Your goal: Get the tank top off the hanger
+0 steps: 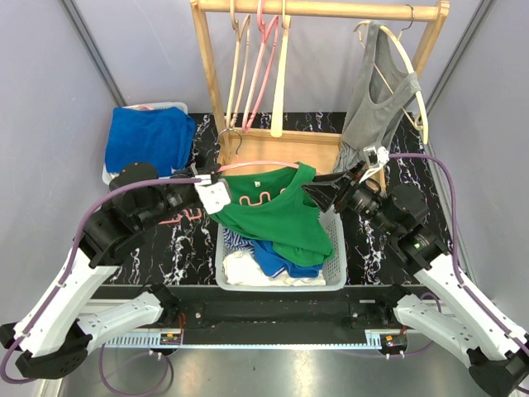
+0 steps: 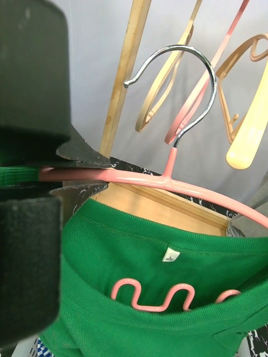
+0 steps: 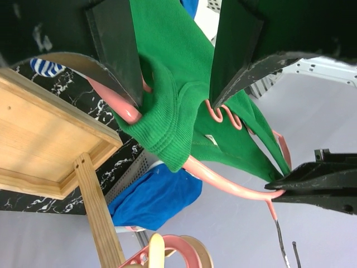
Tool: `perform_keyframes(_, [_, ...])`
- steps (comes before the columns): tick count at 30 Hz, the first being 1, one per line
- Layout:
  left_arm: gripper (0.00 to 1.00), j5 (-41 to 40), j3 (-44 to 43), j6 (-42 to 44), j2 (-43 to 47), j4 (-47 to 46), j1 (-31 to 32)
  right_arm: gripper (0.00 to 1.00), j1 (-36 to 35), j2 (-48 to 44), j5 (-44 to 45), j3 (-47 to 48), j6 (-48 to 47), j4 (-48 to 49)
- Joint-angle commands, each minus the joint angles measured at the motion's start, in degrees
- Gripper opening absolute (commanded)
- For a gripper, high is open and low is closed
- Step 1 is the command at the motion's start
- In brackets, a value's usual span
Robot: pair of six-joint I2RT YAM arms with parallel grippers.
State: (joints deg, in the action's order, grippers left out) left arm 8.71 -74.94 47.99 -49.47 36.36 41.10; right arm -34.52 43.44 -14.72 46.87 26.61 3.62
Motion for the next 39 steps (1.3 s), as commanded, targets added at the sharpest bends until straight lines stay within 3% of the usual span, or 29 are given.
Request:
perform_keyframes(1, [0.0,1.4,-2.1,-0.8,1.5,-5.8,-0.4,0.57,-0.4,2.5,-1.9,-0.1,2.2,7.7])
perform_keyframes(7, [0.0,1.4,-2.4,-1.0,1.5,-5.8,-0.6,0.5,-0.2,4.5,-2.9,-0.3,3.7,11.3])
perform_keyframes(10, [0.0,1.6,-2.3,-1.0,1.6,-5.8,-0.7,0.35,-0.4,5.3,-4.0,-0.1,4.3,12.5])
perform_keyframes(11, [0.0,1.7,-2.2,-1.0,1.6,-5.7,-0.7,0.22,-0.2,5.4,-4.3,0.0,4.4,12.6])
perform_keyframes(14, [0.0,1.7,-2.1,-1.1,1.7,-5.8,-0.8,0.0,-0.3,5.0,-4.4,0.8,4.2,10.6])
perform_keyframes(20, [0.0,1.0,-1.2,-0.7,2.4,-5.8,-0.8,0.0,-0.2,-1.8,1.6,2.4,1.4,0.3])
perform_keyframes(30, [0.0,1.0,0.5,-1.7,5.1,-5.8,-2.9,0.0,-0.2,-13.3,37.4,0.3,0.8,-13.9])
perform_keyframes(39, [0.0,1.5,0.3,-3.0,7.4,-5.9,-5.3,0.0,-0.3,-6.9,40.2,3.4,1.4,-25.1])
